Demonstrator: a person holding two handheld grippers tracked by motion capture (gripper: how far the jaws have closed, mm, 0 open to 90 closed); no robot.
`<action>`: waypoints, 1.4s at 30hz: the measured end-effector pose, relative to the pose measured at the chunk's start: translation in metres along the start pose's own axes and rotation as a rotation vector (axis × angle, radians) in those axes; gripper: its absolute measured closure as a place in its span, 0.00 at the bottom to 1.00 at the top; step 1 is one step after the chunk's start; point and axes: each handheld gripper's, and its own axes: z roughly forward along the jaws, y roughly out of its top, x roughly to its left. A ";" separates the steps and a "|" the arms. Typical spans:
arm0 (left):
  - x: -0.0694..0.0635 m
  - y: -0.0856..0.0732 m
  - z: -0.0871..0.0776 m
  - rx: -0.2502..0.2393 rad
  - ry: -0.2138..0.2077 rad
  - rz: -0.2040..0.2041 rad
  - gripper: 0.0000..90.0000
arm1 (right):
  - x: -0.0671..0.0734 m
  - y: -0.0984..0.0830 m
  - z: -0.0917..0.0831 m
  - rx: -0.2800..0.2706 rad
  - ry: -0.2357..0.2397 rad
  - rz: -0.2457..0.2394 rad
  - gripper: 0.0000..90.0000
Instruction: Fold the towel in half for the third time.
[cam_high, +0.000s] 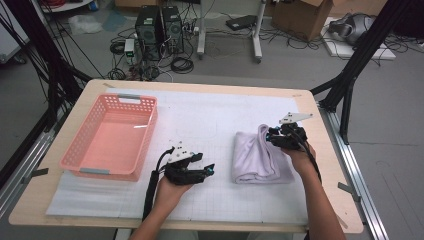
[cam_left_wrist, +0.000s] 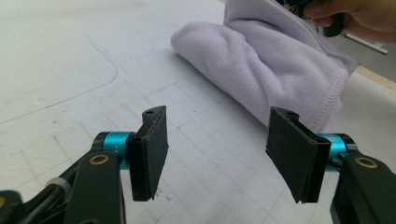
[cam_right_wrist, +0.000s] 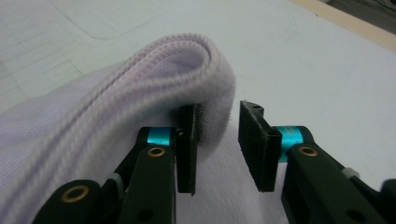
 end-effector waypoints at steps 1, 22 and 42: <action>0.001 -0.001 -0.002 0.002 0.002 0.002 0.43 | -0.001 -0.002 -0.004 -0.001 -0.012 0.011 0.71; 0.015 -0.017 -0.024 -0.023 0.003 -0.001 0.42 | 0.047 -0.068 -0.070 -0.059 -0.020 0.133 0.40; 0.015 -0.022 -0.027 -0.018 0.008 -0.019 0.42 | 0.061 -0.077 -0.075 -0.033 -0.032 0.216 0.91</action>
